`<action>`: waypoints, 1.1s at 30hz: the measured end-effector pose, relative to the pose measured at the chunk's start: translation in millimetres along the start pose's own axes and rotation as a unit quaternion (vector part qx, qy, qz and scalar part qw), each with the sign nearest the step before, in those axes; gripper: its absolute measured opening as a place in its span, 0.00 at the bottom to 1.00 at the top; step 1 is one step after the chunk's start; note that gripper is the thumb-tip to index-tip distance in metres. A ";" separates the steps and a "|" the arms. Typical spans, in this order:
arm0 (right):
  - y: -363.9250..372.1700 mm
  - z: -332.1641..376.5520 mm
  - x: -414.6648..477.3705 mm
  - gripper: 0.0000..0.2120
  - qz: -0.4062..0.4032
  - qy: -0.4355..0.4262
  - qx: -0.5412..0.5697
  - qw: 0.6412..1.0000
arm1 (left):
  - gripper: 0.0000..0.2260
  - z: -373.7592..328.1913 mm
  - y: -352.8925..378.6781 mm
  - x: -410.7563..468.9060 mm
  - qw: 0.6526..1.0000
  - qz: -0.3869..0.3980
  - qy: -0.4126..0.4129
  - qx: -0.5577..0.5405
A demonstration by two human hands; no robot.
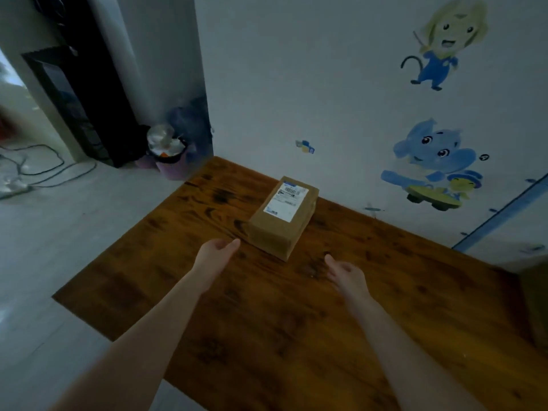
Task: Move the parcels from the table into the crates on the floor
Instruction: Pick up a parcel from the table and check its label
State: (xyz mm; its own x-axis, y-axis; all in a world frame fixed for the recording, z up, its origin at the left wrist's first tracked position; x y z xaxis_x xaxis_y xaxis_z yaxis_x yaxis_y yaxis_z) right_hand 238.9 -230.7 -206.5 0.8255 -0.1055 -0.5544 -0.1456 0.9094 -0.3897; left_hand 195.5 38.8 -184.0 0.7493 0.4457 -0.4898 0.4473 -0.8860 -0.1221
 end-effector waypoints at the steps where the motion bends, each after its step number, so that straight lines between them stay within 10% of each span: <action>1: 7.7 3.9 0.9 0.21 -0.001 0.006 0.000 1.000 | 0.24 -2.2 0.2 8.9 1.000 0.008 0.002 0.009; 25: 80.0 43.3 43.4 0.35 0.003 0.015 -0.042 0.999 | 0.30 -1.2 61.8 90.1 0.982 0.151 0.019 0.109; 33: 77.3 22.9 16.8 0.24 0.002 0.012 0.052 0.999 | 0.31 6.6 66.5 59.5 0.985 0.164 0.042 0.027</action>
State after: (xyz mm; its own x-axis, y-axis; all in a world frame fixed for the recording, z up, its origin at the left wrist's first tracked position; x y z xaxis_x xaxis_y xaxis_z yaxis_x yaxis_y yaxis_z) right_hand 254.0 -153.0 -229.1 0.8116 -0.1109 -0.5736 -0.0899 0.9464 -0.3102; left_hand 266.6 5.6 -227.0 0.8878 0.1414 -0.4380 0.1495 -0.9886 -0.0162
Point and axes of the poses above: each hand's wrist, its own x-axis towards the middle knuckle, its own y-axis out of the palm, z = x × y, the point moved 4 cm from there along x, towards the middle knuckle, and after that the axes turned 13 degrees about -x, right-handed, at the moved point
